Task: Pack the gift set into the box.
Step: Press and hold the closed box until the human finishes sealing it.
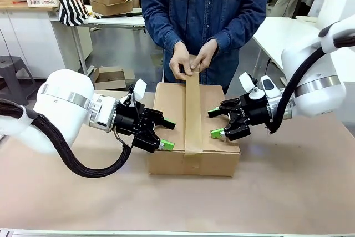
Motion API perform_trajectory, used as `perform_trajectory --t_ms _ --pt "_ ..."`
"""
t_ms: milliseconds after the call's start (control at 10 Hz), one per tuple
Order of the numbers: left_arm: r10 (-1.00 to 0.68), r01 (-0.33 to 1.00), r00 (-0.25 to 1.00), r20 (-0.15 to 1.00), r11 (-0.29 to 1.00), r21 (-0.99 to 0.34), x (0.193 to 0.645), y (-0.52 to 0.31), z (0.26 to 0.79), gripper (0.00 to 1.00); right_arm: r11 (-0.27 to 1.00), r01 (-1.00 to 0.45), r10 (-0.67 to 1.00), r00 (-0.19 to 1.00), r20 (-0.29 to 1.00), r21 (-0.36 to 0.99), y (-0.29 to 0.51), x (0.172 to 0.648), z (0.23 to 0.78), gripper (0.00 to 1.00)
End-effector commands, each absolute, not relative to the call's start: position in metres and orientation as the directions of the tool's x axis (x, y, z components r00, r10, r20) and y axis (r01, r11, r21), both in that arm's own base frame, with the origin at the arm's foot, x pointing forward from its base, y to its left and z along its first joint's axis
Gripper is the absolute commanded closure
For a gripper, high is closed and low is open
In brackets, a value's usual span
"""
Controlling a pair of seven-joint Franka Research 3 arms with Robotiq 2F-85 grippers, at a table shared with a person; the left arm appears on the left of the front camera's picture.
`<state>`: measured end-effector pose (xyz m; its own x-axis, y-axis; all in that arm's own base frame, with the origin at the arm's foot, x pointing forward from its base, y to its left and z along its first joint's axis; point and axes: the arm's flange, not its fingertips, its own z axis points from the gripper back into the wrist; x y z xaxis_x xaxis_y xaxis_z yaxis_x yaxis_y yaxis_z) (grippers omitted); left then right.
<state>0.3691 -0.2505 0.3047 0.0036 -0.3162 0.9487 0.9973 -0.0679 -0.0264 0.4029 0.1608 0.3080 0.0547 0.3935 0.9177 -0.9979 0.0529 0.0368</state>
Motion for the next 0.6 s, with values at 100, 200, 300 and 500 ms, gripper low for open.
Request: perform_trajectory --t_ms 100,200,300,500 --pt "-0.318 0.997 0.005 0.948 -0.071 -0.029 0.3686 -0.2497 0.303 0.0 0.064 -0.997 0.39 0.066 0.918 0.044 0.162 0.4004 0.3057 0.0" --pt "-0.318 0.997 0.005 0.948 -0.071 -0.029 0.3686 -0.2497 0.303 0.0 0.064 -0.997 0.39 0.066 0.918 0.044 0.162 0.4004 0.3057 0.0" --pt "-0.318 0.997 0.005 0.948 -0.071 -0.029 0.3686 -0.2497 0.303 0.0 0.064 -0.997 0.39 0.066 0.918 0.044 0.162 0.4004 0.3057 0.0" --pt "-0.318 0.997 0.005 0.948 -0.071 -0.029 0.3686 -0.2497 0.303 0.0 0.064 -0.997 0.39 0.066 0.918 0.044 0.162 0.4004 0.3057 0.0"
